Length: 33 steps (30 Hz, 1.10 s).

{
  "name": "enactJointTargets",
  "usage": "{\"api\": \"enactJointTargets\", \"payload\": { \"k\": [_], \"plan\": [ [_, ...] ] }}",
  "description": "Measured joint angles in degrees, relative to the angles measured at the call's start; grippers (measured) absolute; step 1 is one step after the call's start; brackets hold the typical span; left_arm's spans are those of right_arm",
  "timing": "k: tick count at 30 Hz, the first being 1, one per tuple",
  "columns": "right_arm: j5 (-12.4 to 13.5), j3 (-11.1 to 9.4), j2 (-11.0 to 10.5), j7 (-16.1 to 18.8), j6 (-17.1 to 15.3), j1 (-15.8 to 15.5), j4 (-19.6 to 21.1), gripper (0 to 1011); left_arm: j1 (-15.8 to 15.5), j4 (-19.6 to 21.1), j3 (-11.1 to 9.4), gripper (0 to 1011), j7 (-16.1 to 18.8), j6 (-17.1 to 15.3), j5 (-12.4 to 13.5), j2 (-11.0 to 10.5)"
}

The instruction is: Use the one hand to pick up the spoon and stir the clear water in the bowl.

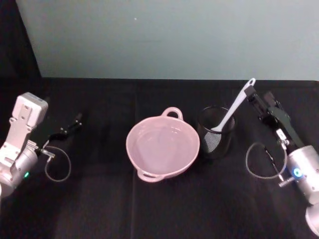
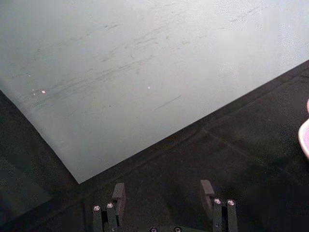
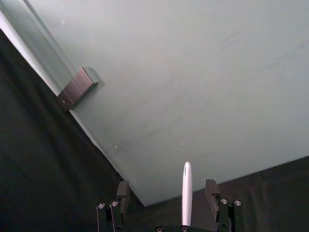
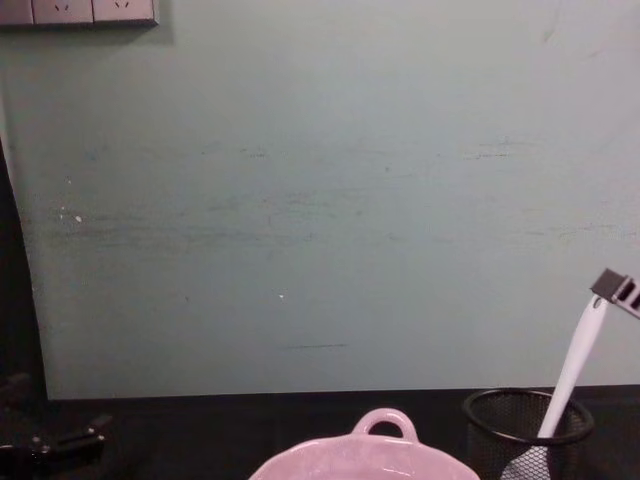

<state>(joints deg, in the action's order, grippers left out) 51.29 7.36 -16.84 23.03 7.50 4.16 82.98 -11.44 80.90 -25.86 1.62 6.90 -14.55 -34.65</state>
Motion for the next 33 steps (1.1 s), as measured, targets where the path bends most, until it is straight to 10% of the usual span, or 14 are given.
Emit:
{"api": "enactJointTargets", "payload": {
  "k": [10,23,33],
  "plan": [
    [-3.0,-0.7,-5.7,-8.7,-6.5,-5.2,6.9,1003,0.0,0.0,0.0,1011,0.0,0.0,0.0,0.0],
    [-21.6,4.8,-10.3,-18.6,-11.6,2.6,1.5,1003,0.0,0.0,0.0,1011,0.0,0.0,0.0,0.0],
    [-36.0,10.2,-8.5,-19.6,2.2,9.0,-9.7,1003,0.0,0.0,0.0,1011,0.0,0.0,0.0,0.0]
  ]
}}
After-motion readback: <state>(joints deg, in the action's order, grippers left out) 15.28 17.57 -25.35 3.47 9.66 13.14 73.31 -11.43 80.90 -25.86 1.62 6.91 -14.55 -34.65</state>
